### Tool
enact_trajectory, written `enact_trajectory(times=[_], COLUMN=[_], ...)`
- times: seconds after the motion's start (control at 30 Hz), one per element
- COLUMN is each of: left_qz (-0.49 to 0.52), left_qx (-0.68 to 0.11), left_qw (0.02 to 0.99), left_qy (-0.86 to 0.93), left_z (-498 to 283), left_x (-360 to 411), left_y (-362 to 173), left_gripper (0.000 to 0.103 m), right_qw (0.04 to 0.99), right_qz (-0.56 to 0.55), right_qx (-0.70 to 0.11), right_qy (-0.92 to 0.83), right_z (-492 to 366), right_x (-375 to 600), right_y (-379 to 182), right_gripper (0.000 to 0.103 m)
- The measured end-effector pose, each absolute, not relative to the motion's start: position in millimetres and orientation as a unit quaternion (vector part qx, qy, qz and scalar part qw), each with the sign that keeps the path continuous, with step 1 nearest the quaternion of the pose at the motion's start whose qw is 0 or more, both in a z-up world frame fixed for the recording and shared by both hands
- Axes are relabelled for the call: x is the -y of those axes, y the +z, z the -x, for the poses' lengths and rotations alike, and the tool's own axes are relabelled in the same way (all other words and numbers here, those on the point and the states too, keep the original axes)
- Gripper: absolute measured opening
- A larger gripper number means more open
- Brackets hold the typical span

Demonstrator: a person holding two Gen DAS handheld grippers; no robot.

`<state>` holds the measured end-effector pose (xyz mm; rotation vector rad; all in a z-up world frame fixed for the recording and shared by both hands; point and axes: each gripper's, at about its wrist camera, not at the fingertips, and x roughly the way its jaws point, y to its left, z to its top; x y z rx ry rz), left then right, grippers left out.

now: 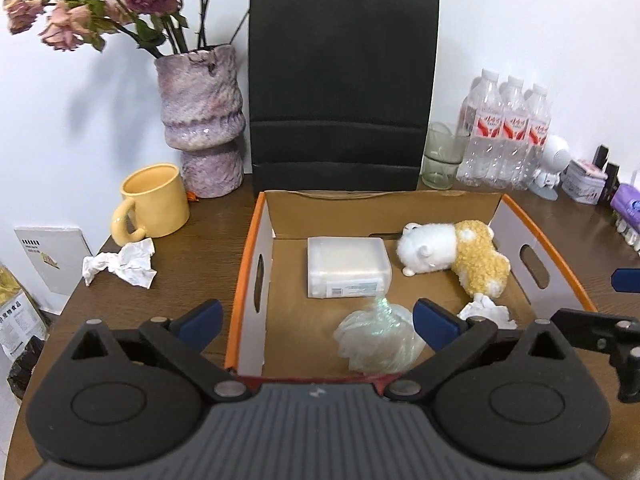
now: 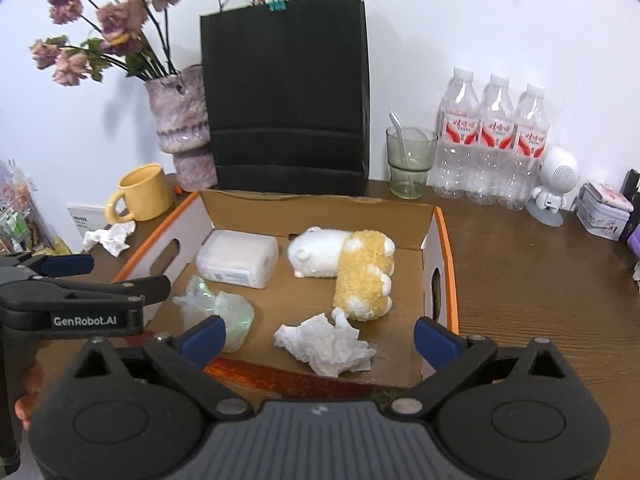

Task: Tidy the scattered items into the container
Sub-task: 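Move both tools back toward the remaining items on the table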

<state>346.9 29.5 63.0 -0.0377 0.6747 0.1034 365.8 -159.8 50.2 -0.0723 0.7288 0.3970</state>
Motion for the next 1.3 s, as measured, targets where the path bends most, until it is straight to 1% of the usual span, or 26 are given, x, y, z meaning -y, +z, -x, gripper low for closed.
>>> enact_trajectory(times=[0.4,0.57,0.73,0.87,1.0,1.3], left_qz=[0.028,0.029,0.059,0.069,0.072,0.075], left_qx=[-0.252,-0.22,-0.198,-0.198,-0.223,-0.248], left_qw=[0.966,0.975,0.978,0.977,0.971,0.965], left_qy=[0.045,0.03,0.029,0.04,0.048,0.03], left_z=[-258,-215,-180,-159,-150,-153], left_x=[-47,-48,-51,-52,-53,-44], left_y=[84,70,51,39,24,6], left_gripper=[0.103,0.103,0.103,0.103,0.103,0.103], right_qw=[0.929,0.936,0.939,0.945,0.946,0.935], right_qz=[0.021,0.017,0.01,0.019,0.016,0.014], right_qx=[-0.306,-0.285,-0.274,-0.266,-0.265,-0.291], right_qy=[0.209,0.208,0.209,0.19,0.186,0.204], right_z=[-296,-260,-226,-198,-176,-179], right_x=[192,211,225,229,233,222], right_y=[64,55,35,15,-1,-18], right_gripper=[0.102,0.102,0.102,0.102,0.102,0.102])
